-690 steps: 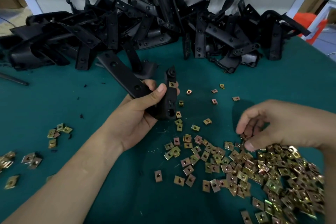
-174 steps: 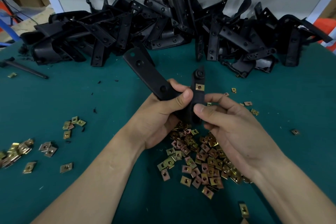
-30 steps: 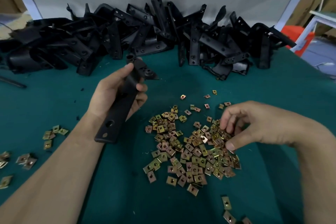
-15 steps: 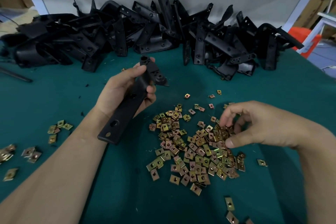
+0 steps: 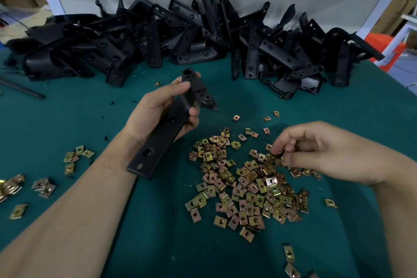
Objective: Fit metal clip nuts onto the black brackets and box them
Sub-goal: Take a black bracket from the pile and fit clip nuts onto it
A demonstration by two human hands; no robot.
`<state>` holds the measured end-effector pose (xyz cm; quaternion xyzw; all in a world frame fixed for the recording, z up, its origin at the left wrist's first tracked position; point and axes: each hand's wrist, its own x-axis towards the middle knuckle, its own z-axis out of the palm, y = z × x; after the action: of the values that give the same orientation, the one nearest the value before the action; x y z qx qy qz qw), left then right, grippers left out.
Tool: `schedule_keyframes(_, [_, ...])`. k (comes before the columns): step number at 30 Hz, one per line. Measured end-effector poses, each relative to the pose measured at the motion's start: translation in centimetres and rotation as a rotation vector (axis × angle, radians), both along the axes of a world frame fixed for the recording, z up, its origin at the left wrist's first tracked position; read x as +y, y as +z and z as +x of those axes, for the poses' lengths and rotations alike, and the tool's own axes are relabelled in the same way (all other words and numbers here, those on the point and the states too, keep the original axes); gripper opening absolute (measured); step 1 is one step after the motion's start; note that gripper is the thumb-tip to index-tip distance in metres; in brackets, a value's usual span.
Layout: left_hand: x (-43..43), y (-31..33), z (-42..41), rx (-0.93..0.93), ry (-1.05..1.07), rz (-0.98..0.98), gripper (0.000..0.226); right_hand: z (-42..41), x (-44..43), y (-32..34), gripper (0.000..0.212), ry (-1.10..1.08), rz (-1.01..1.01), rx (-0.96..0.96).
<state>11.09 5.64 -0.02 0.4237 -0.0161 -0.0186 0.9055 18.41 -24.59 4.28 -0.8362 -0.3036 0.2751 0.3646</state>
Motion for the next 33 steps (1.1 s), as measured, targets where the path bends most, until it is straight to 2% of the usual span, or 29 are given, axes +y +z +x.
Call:
schedule_keyframes(3, [0.0,0.0,0.0,-0.005,-0.007,0.009,0.046,-0.1,0.3,0.3,0.022,-0.003,0.052,-0.007])
schedule_keyframes(5, [0.0,0.0,-0.1,-0.007,-0.026,0.008,0.044,-0.4,0.9,0.5,0.023,-0.014,0.169,0.031])
schedule_keyframes(8, [-0.3,-0.1,-0.4,-0.049,-0.121,0.061,0.036,-0.9,2.0,0.4,0.028,-0.032,0.4,0.141])
schedule_keyframes(12, [-1.3,-0.5,-0.6,-0.168,-0.278,0.2,0.044,-1.7,4.2,-0.6,0.026,-0.109,0.678,0.312])
schedule_keyframes(15, [-2.1,-0.9,-0.6,-0.208,-0.317,0.216,0.033,-2.6,5.8,-1.2,0.02,-0.161,0.8,0.414])
schedule_keyframes(25, [-2.0,-1.2,-0.4,-0.231,-0.348,0.239,0.029,-4.0,7.6,-1.3,0.018,-0.244,0.857,0.4])
schedule_keyframes(30, [-2.1,-0.9,-0.5,-0.225,-0.358,0.234,0.031,-4.3,7.8,-1.1,0.016,-0.244,0.848,0.39])
schedule_keyframes(33, [-2.3,-0.8,-0.6,-0.227,-0.363,0.235,0.039,-4.3,7.7,-0.8,0.023,-0.252,0.815,0.395])
